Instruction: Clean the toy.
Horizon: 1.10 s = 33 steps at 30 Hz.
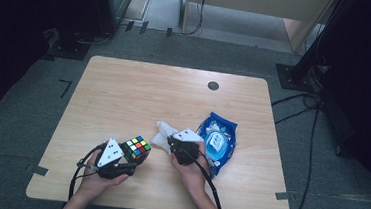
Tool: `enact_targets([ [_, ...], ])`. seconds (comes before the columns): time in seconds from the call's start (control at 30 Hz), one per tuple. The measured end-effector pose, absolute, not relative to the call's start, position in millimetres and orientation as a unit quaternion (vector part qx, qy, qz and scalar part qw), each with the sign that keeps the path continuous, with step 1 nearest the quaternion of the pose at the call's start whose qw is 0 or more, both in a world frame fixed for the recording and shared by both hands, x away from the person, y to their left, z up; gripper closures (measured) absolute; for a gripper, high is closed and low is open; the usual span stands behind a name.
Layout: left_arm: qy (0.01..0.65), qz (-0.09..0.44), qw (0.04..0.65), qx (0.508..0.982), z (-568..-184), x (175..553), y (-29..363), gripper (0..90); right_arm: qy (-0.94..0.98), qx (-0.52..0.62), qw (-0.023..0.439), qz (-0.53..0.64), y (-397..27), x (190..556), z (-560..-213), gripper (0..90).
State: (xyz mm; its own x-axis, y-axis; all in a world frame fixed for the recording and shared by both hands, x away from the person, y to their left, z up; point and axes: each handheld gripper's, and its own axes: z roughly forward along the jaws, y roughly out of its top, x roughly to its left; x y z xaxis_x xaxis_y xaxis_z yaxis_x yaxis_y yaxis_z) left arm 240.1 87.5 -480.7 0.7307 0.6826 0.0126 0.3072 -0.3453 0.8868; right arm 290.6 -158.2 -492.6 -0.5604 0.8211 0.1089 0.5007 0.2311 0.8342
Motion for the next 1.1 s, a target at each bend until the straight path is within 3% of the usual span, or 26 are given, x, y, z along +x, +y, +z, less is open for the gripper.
enact_targets([
  [0.17, 0.293, 0.188, 0.488, 0.800, -481, 238, 78, 33.9, 0.745, 0.363, 0.118, 0.547, -151, 264, -453, 89.0],
  [0.57, 0.273, 0.189, 0.490, 0.806, -481, 235, 71, 34.0, 0.745, 0.335, 0.022, 0.577, -132, 250, -443, 88.9],
  [0.8, 0.282, 0.196, 0.495, 0.798, -477, 239, 80, 34.0, 0.750, 0.315, 0.010, 0.581, -130, 241, -435, 88.5],
  [1.1, 0.264, 0.193, 0.493, 0.806, -477, 234, 70, 34.0, 0.732, 0.384, 0.041, 0.561, -152, 256, -446, 88.1],
])
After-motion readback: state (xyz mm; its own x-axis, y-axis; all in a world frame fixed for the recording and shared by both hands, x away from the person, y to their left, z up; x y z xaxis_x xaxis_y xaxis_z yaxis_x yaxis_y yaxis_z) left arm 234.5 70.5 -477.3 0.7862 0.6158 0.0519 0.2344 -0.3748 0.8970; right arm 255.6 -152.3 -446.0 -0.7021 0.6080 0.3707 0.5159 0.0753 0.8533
